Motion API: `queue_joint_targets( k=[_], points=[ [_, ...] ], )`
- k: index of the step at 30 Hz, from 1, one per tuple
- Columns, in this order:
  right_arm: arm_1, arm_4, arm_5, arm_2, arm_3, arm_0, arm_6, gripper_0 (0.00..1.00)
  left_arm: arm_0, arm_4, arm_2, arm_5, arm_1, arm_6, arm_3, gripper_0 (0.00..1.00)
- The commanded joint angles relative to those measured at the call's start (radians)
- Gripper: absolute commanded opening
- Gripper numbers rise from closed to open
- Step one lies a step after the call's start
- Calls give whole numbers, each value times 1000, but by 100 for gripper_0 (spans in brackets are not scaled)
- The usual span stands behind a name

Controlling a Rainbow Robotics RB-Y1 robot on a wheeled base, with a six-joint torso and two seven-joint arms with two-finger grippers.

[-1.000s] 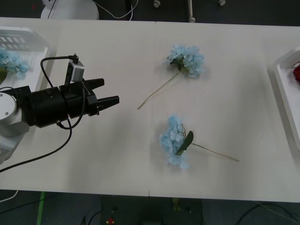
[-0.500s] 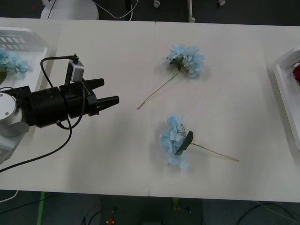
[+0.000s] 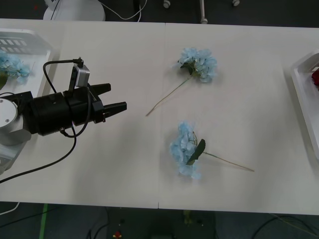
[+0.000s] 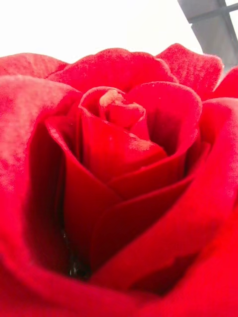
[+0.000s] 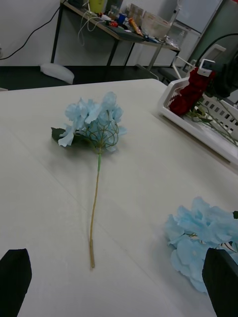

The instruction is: Put the red flowers into the right box and the blue flowers into the left box

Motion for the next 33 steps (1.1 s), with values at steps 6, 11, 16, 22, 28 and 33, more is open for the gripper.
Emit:
queue_joint_targets(
  k=[6, 11, 16, 22, 28, 33],
  points=[
    [-3, -1, -49, -8, 48, -30, 0, 75, 18, 7, -15, -7, -14, -27, -14, 100],
    [-42, -102, -48, -14, 45, -30, 29, 94, 18, 7, -15, -7, -14, -27, -14, 100],
    [-104, -300, 21, -28, 2, -32, 167, 99, 18, 7, -15, -7, -14, -27, -14, 100],
    [-175, -510, 216, -75, -122, -30, 283, 100, 18, 7, -15, -7, -14, -27, -14, 100],
    [-226, -680, 428, -103, -256, -30, 368, 100, 18, 7, -15, -7, -14, -27, -14, 100],
    [-233, -868, 633, -91, -383, -21, 423, 100, 18, 7, -15, -7, -14, -27, -14, 100]
  ],
)
